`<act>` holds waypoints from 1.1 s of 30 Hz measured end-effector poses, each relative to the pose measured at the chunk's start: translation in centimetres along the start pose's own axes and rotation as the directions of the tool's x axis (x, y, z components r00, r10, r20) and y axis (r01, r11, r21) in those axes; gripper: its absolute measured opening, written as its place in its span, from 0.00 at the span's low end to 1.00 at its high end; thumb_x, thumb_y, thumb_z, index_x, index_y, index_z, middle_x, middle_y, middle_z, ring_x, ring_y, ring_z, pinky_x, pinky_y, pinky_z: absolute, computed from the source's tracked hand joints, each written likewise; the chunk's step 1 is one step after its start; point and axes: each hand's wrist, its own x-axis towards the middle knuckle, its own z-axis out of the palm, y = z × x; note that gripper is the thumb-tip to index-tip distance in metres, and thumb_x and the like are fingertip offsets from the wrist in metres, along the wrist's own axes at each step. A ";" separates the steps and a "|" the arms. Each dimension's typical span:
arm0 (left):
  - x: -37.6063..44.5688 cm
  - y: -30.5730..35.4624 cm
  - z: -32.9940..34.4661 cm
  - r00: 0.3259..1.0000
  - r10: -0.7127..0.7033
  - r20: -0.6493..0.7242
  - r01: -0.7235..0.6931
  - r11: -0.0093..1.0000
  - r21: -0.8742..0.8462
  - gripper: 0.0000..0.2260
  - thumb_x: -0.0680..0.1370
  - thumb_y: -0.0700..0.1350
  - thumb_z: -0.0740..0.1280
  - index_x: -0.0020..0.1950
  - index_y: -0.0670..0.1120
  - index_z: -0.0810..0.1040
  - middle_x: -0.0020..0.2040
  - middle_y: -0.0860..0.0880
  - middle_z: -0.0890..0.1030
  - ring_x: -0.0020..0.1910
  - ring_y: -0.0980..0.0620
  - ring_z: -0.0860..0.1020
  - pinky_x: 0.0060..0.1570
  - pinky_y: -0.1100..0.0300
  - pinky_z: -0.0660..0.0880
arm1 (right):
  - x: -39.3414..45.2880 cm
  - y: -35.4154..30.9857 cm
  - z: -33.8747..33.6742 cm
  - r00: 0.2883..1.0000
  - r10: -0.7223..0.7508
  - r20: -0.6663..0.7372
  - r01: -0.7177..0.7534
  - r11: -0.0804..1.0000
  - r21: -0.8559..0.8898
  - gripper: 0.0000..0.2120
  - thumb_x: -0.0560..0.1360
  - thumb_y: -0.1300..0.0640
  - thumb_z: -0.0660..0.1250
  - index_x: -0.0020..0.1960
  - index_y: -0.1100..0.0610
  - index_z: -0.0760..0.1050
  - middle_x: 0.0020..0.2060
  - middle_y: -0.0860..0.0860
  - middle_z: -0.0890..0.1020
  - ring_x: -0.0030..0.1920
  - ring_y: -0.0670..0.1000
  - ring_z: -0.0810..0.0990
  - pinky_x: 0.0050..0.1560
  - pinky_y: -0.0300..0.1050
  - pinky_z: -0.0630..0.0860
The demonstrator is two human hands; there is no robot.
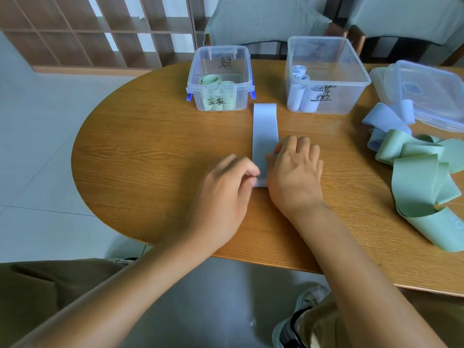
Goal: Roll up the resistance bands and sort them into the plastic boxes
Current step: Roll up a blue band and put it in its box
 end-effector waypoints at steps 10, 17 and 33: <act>0.8 -0.2 0.4 0.999 0.022 0.036 -0.022 1.000 0.014 0.04 0.76 0.38 0.72 0.43 0.46 0.80 0.42 0.53 0.78 0.40 0.51 0.78 0.38 0.49 0.74 | -1.3 1.5 -2.4 0.987 0.108 -0.118 -0.049 0.906 0.420 0.09 0.78 0.63 0.53 0.47 0.58 0.72 0.42 0.52 0.80 0.43 0.55 0.77 0.43 0.45 0.67; 1.0 -0.4 0.8 0.999 0.041 0.008 -0.041 0.998 0.040 0.04 0.76 0.37 0.72 0.45 0.45 0.84 0.44 0.52 0.81 0.41 0.50 0.80 0.38 0.52 0.77 | -5.1 1.3 -4.4 0.988 0.094 -0.122 -0.021 0.868 0.497 0.10 0.81 0.57 0.59 0.45 0.51 0.76 0.37 0.46 0.84 0.39 0.48 0.83 0.47 0.53 0.80; -0.2 2.2 1.2 0.904 -0.426 -0.038 0.394 0.864 -0.315 0.08 0.76 0.38 0.73 0.52 0.48 0.86 0.46 0.57 0.86 0.45 0.65 0.83 0.52 0.59 0.81 | -6.9 1.5 -4.3 0.979 0.201 0.043 -0.177 0.717 0.674 0.07 0.78 0.57 0.66 0.54 0.49 0.80 0.47 0.45 0.86 0.50 0.43 0.85 0.57 0.48 0.80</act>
